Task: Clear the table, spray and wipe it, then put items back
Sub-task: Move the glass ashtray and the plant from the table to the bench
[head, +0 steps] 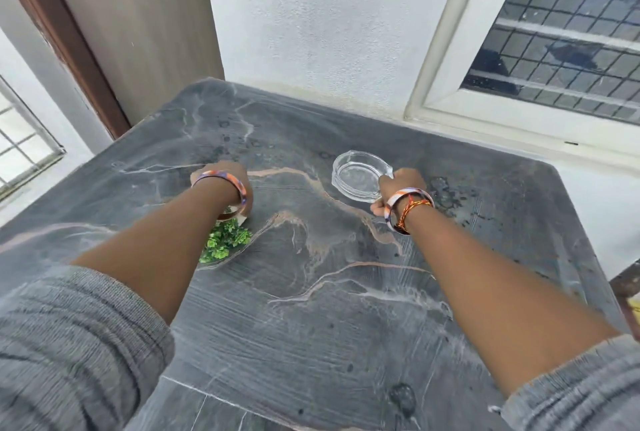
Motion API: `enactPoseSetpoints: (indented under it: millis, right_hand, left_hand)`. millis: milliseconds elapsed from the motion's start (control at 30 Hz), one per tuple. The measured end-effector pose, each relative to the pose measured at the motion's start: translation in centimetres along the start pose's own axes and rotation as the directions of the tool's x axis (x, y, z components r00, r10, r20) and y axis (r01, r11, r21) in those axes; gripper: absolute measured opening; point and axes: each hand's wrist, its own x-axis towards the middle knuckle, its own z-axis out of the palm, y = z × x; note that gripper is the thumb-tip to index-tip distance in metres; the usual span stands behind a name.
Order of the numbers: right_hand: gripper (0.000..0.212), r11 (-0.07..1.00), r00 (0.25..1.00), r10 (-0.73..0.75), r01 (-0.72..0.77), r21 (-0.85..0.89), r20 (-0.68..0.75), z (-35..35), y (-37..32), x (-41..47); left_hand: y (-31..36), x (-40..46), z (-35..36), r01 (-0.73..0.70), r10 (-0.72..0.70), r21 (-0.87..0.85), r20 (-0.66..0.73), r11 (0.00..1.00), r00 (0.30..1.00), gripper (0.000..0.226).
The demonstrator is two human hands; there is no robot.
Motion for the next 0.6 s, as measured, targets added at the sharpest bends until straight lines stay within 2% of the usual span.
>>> enactPoseSetpoints:
  millis: [67,167,233,300,333,400,533,600]
  right_hand:
    - [0.013,1.0,1.0,0.001,-0.001,0.01,-0.015,-0.8,0.2,-0.2]
    - [0.02,1.0,0.999,0.024,-0.023,0.017,-0.043,-2.6,0.7,-0.3]
    - [0.015,0.997,0.996,0.052,-0.047,0.067,-0.074,-4.2,1.2,-0.6]
    - [0.016,0.982,0.987,0.11,-0.089,0.168,-0.117,-6.2,2.1,-0.7]
    - [0.018,0.975,0.982,0.13,-0.102,0.197,-0.137,-7.4,2.7,-0.7]
    - [0.018,0.964,0.972,0.159,-0.116,0.241,-0.172,-10.0,4.1,-1.0]
    - [0.015,0.958,0.935,0.217,-0.15,0.244,-0.279,-16.4,7.7,-1.4]
    - [0.011,0.965,0.913,0.23,-0.169,0.2,-0.337,-19.7,10.0,-2.0]
  left_hand:
    - [0.8,0.2,-0.6,-0.04,0.03,-0.16,-0.065,0.986,0.997,0.036]
    - [3.1,0.3,-1.9,-0.123,0.089,-0.554,-0.089,0.823,0.992,0.039]
    - [5.0,0.2,-2.3,-0.095,0.136,-0.791,-0.014,0.604,0.991,0.038]
    - [7.1,-0.2,-2.0,0.045,0.162,-0.949,0.1,0.312,0.982,0.028]
    - [8.3,-0.3,-1.9,0.113,0.191,-0.974,0.151,0.198,0.97,0.021]
    - [10.9,-0.6,-1.4,0.192,0.26,-0.98,0.201,0.06,0.945,0.017]
    - [17.6,-2.1,-0.6,0.28,0.413,-0.954,0.215,-0.104,0.885,0.029]
    - [21.1,-3.4,-0.4,0.295,0.486,-0.947,0.199,-0.128,0.851,0.031]
